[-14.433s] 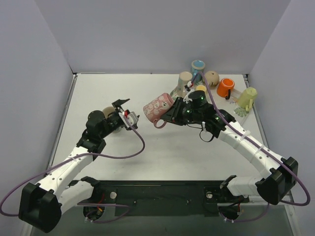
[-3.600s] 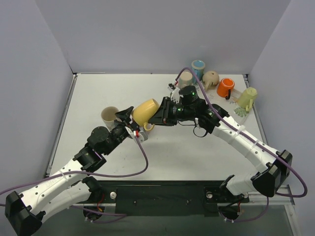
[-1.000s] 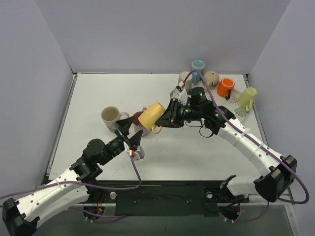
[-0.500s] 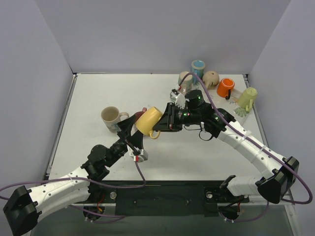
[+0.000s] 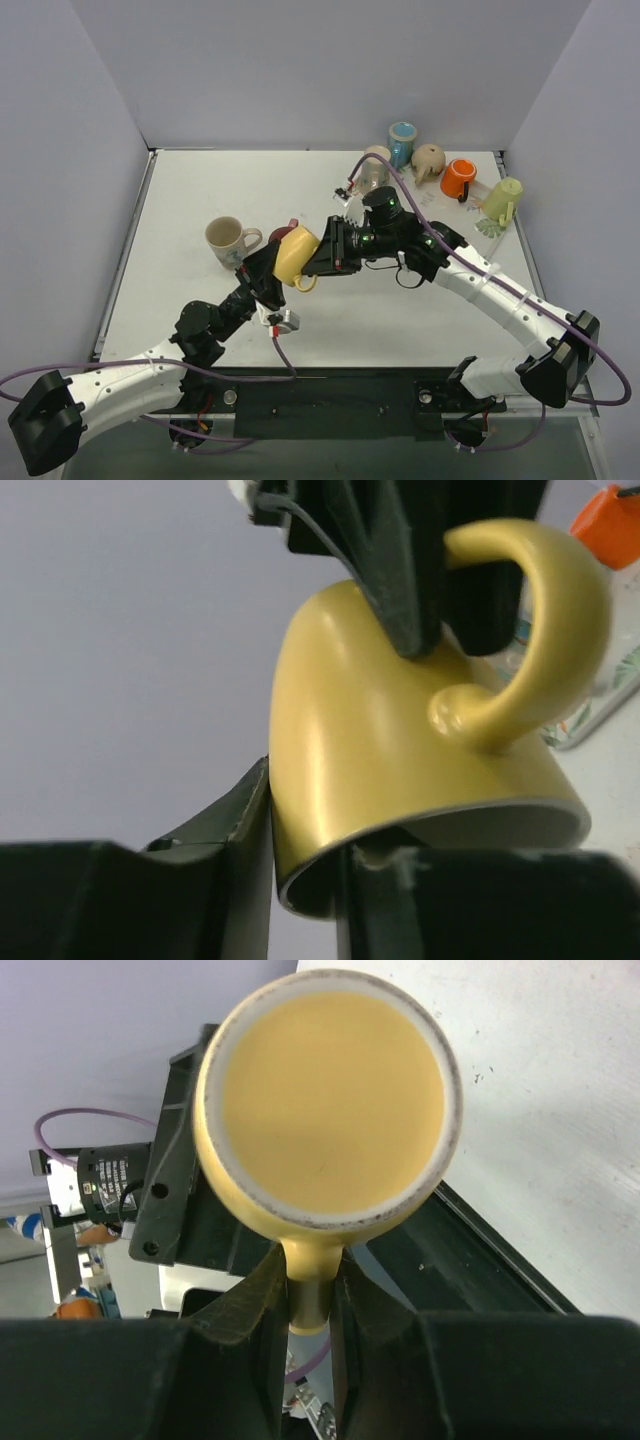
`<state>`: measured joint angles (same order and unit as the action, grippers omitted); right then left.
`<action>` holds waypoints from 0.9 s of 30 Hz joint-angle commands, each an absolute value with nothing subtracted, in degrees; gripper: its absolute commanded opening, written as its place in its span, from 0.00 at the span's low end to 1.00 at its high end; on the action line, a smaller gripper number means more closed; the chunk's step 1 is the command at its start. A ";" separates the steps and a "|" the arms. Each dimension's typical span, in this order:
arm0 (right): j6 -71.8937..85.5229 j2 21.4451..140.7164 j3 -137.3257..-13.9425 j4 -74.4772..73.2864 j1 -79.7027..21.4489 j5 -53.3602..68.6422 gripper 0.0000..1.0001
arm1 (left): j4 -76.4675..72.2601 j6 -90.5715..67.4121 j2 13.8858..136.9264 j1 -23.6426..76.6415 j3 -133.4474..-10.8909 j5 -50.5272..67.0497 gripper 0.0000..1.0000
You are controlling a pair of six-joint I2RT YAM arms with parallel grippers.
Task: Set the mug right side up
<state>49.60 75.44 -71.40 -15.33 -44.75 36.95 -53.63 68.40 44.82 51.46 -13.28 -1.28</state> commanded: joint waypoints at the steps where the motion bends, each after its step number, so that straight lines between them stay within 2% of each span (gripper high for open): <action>1: 48.60 75.50 -74.71 -10.55 -45.53 39.29 0.00 | -57.48 69.08 43.95 51.77 -13.10 -1.14 0.00; 4: 47.56 74.36 -74.71 -11.33 -45.09 35.44 0.00 | -56.88 68.73 42.81 51.94 -12.74 -3.77 0.00; 5: 47.20 73.57 -74.97 -12.38 -44.83 34.29 0.03 | -56.00 68.21 42.19 52.12 -13.18 -4.91 0.00; 6: 46.68 73.39 -75.06 -12.74 -44.48 32.02 0.10 | -54.07 67.59 41.84 52.12 -13.71 -7.18 0.00; 7: 45.63 72.87 -75.58 -14.22 -44.47 31.12 0.25 | -52.23 66.28 41.23 52.12 -15.36 -8.77 0.00; 9: 43.52 71.99 -76.63 -16.77 -44.12 27.70 0.45 | -41.79 62.00 39.56 52.12 -20.70 -14.04 0.00; 10: 42.72 71.46 -77.08 -18.09 -44.12 24.81 0.53 | -29.57 57.35 39.03 51.86 -26.66 -17.46 0.00; 11: 40.89 70.50 -77.86 -20.28 -44.03 22.52 0.56 | -23.27 54.26 38.68 51.51 -29.85 -18.19 0.00; 13: 38.16 68.92 -78.92 -24.68 -43.95 16.11 0.68 | -0.27 46.95 39.63 48.70 -39.35 -16.10 0.00; 15: 35.96 67.60 -79.89 -28.55 -43.86 10.04 0.77 | 11.19 41.94 41.03 45.80 -47.09 -14.95 0.00; 19: 33.32 65.49 -79.28 -32.43 -43.60 0.37 0.78 | 30.87 36.13 48.76 35.35 -62.81 -12.58 0.00; 23: 30.94 64.86 -77.96 -33.84 -42.45 -1.30 0.80 | 50.74 32.61 63.43 15.41 -81.36 3.98 0.00; 25: 29.62 65.04 -77.61 -34.80 -41.06 -2.19 0.82 | 59.53 33.39 71.78 3.13 -94.85 9.63 0.00; 27: 28.22 64.78 -76.73 -34.98 -38.78 -3.33 0.82 | 68.32 34.62 80.74 -4.09 -104.79 12.55 0.00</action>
<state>32.45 64.77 -77.93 -32.12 -42.02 2.42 44.49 36.40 68.58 9.96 -87.11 0.75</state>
